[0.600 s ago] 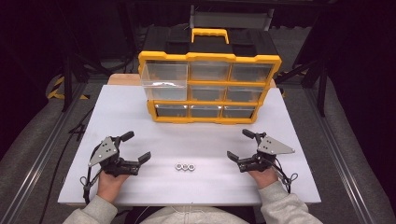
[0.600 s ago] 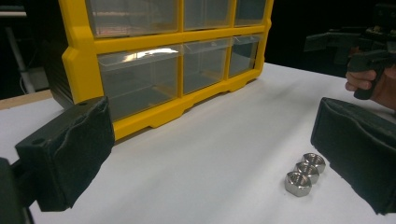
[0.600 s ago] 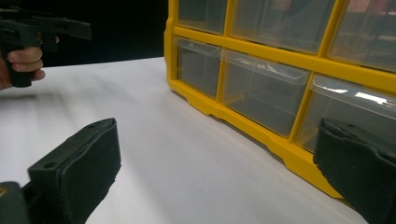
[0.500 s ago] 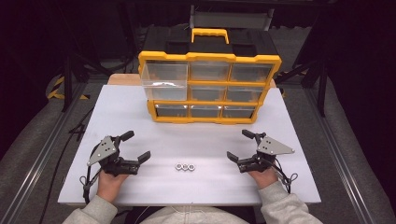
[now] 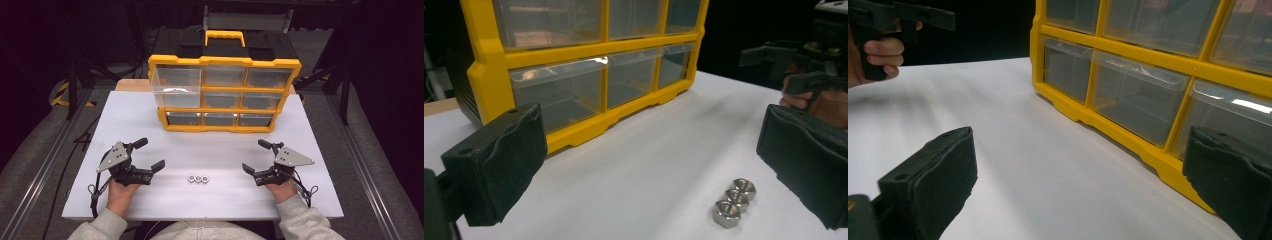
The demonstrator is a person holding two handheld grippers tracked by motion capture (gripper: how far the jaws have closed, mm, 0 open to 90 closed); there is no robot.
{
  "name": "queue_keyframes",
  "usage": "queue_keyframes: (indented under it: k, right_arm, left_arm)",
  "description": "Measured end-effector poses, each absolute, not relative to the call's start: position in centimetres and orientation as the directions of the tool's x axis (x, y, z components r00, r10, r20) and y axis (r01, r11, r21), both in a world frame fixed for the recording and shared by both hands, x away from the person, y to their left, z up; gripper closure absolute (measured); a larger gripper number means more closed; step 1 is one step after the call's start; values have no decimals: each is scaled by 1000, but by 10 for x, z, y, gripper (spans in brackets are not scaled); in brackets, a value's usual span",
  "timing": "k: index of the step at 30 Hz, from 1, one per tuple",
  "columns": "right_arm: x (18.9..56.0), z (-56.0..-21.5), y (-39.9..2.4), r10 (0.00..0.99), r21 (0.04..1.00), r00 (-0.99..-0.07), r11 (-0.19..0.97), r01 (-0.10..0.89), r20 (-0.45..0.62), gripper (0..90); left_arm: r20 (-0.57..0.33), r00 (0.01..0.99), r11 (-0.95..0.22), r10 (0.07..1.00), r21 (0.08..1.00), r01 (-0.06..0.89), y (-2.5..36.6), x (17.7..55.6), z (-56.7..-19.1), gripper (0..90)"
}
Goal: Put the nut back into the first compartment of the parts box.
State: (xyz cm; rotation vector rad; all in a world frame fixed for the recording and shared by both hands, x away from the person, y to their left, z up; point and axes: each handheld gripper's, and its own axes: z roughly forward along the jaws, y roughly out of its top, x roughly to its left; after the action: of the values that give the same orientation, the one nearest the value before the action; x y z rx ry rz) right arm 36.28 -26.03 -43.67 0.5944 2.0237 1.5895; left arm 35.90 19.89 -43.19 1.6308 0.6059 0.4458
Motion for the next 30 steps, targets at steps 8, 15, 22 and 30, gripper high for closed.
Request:
queue_keyframes:
  k: [8, 15, 22, 30]
  right_arm:
    - [363, -437, -256, 611, 968, -783, 247, 44, -120, 15]
    - [364, -437, -257, 612, 969, -783, 242, 54, -109, 11]
    - [364, -432, -259, 632, 970, -766, 239, 51, -115, 11]
    - [362, -422, -265, 646, 963, -756, 256, 82, -107, 23]
  left_arm:
    - [-78, 814, -60, 575, 989, 137, 182, 370, -425, 8]
    - [-51, 843, -69, 536, 992, 104, 167, 375, -415, 17]
    - [60, 845, -242, 531, 967, 83, 153, 375, -399, 22]
    - [192, 859, -517, 475, 850, 96, 137, 375, -363, 23]
